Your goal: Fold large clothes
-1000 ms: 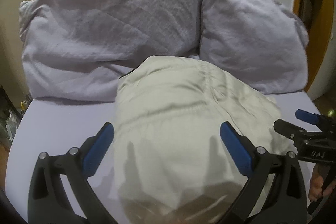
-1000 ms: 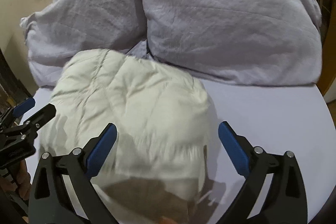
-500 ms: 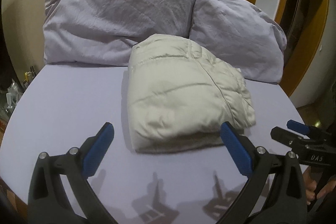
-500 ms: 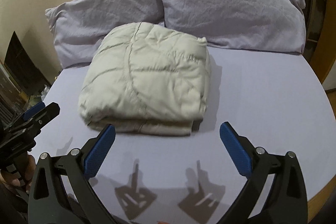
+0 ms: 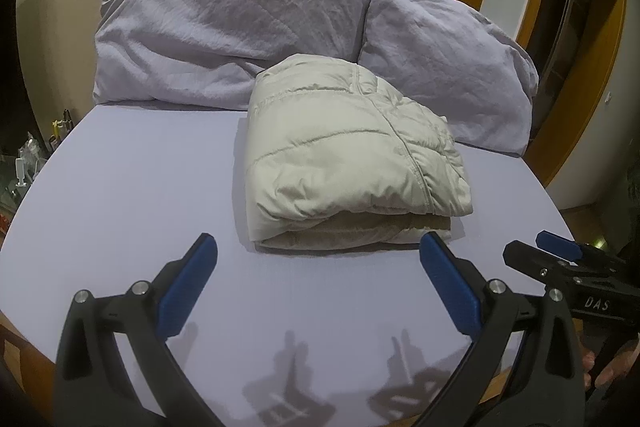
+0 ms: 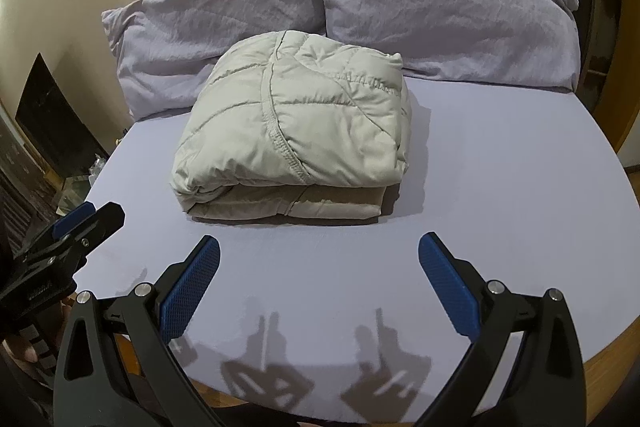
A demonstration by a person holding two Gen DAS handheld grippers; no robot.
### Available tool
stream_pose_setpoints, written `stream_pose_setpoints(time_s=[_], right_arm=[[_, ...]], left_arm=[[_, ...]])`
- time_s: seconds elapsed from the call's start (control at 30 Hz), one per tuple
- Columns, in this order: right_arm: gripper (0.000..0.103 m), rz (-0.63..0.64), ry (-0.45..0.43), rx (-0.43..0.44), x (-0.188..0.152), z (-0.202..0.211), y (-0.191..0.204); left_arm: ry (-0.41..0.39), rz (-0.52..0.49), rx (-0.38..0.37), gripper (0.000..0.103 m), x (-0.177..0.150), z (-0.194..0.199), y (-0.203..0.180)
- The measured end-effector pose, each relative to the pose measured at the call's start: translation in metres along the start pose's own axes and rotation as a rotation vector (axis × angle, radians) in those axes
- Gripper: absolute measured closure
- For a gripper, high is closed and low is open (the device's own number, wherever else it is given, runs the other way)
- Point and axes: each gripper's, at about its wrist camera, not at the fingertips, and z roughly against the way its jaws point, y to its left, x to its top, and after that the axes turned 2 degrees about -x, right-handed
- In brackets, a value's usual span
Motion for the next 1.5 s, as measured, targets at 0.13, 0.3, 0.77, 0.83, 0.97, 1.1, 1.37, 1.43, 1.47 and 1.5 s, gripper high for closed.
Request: stream_pose_setpoints(time_s=[0.13,0.3,0.77,0.83,0.97,1.1,1.37,1.43,1.47,1.5], right_arm=[[0.002,-0.001,-0.002,0.006,-0.0015,0.0003,0.0028],[0.002,0.003,-0.003,0.006,-0.0024,0.0006,0.0078],[0.002,0.004,0.001,0.009,-0.0028,0.0003,0.0077],[0.002,0.002,-0.001,0.008,-0.0029,0.0003,0.0083],[0.002,-0.003,-0.001,0.009,-0.0030,0.0002,0.0084],[0.002,-0.011,-0.004,0.015,-0.0038,0.0001,0.0082],[0.002,-0.024,-0.009,0.014,-0.0046,0.0014,0.0073],[0.002,-0.023,-0.009,0.014,-0.0046,0.0016,0.0071],[0.002,-0.024,-0.009,0.014,-0.0045,0.0015,0.0069],[0.002,-0.024,-0.009,0.014,-0.0044,0.0013,0.0067]], left_arm=[[0.005,0.011,-0.010,0.002,-0.0032,0.0008,0.0029],[0.008,0.017,-0.023,0.002,-0.0047,0.0010,0.0060],[-0.001,0.011,-0.043,0.002,-0.0046,0.0036,0.0045],[-0.001,0.011,-0.046,0.002,-0.0045,0.0036,0.0045],[0.001,0.016,-0.051,0.002,-0.0043,0.0030,0.0035],[-0.001,0.014,-0.060,0.002,-0.0050,0.0026,0.0026],[0.007,0.020,-0.063,0.002,-0.0058,0.0014,0.0036],[0.009,0.021,-0.061,0.002,-0.0060,0.0006,0.0029],[0.010,0.020,-0.060,0.002,-0.0063,0.0004,0.0028],[0.011,0.020,-0.059,0.002,-0.0064,0.0001,0.0026]])
